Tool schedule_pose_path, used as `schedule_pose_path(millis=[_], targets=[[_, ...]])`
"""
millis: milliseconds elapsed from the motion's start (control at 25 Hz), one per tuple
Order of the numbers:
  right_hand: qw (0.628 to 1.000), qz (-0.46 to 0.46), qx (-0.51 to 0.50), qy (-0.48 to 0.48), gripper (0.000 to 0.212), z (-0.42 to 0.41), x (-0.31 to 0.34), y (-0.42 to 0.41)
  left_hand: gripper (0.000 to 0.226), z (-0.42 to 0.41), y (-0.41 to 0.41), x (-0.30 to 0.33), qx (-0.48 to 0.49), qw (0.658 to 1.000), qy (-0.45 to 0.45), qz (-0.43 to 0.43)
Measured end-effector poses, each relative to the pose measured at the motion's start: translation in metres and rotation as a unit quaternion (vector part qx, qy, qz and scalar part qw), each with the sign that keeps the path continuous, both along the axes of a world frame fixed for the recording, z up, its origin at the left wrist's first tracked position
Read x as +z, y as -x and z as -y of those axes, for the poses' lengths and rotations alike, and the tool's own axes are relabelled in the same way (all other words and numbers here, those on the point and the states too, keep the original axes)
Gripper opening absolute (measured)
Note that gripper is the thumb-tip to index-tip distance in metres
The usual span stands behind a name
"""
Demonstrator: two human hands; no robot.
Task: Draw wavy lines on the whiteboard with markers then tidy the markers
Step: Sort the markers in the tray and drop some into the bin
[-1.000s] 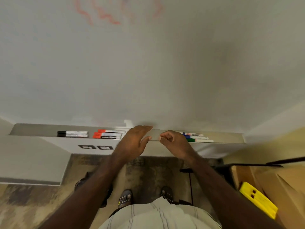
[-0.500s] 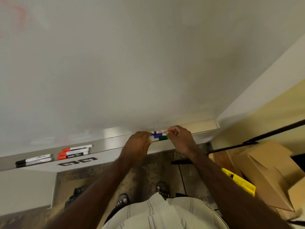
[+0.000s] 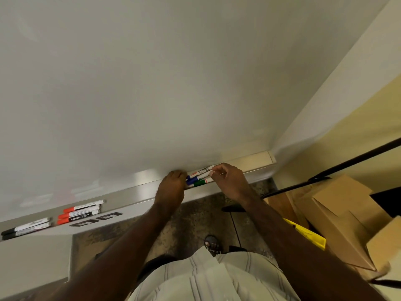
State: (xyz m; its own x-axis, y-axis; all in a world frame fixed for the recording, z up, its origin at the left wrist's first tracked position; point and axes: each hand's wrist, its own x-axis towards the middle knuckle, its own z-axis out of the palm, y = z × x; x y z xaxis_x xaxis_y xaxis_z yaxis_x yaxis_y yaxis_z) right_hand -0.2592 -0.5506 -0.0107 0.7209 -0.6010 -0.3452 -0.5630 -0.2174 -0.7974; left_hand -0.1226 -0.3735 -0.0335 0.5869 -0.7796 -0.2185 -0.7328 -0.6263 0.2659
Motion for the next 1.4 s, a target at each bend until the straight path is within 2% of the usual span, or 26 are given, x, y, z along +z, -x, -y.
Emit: schedule_pose_path(millis=[360,640,840,960,1120,1280,1400], targets=[[0.999,0.02,-0.009,-0.024,0.025,0.003,0.004,0.004,0.027,-0.008,-0.003,0.015,0.021,0.999,0.024,-0.012],[0.984,0.004,-0.053,-0.171,0.05,-0.026,0.039,-0.008,0.026,-0.018,0.011,0.05,0.012,0.992,0.123,0.01],[0.944,0.028,-0.09,-0.315,0.077,-0.042,0.065,-0.022,0.019,-0.029,0.02,0.073,-0.03,0.974,0.221,0.033],[0.922,0.058,-0.083,-0.373,0.069,-0.05,0.076,-0.027,0.021,-0.04,0.02,0.088,-0.025,0.965,0.259,-0.005],[0.909,0.113,-0.049,-0.397,0.052,-0.064,0.091,-0.029,0.024,-0.055,0.019,0.111,-0.006,0.956,0.28,-0.087],[0.892,0.134,-0.013,-0.431,0.049,-0.075,0.106,-0.028,0.018,-0.069,0.014,0.134,-0.013,0.938,0.31,-0.156],[0.864,0.155,-0.018,-0.478,0.044,-0.08,0.113,-0.026,0.022,-0.082,0.009,0.145,0.001,0.928,0.324,-0.184]])
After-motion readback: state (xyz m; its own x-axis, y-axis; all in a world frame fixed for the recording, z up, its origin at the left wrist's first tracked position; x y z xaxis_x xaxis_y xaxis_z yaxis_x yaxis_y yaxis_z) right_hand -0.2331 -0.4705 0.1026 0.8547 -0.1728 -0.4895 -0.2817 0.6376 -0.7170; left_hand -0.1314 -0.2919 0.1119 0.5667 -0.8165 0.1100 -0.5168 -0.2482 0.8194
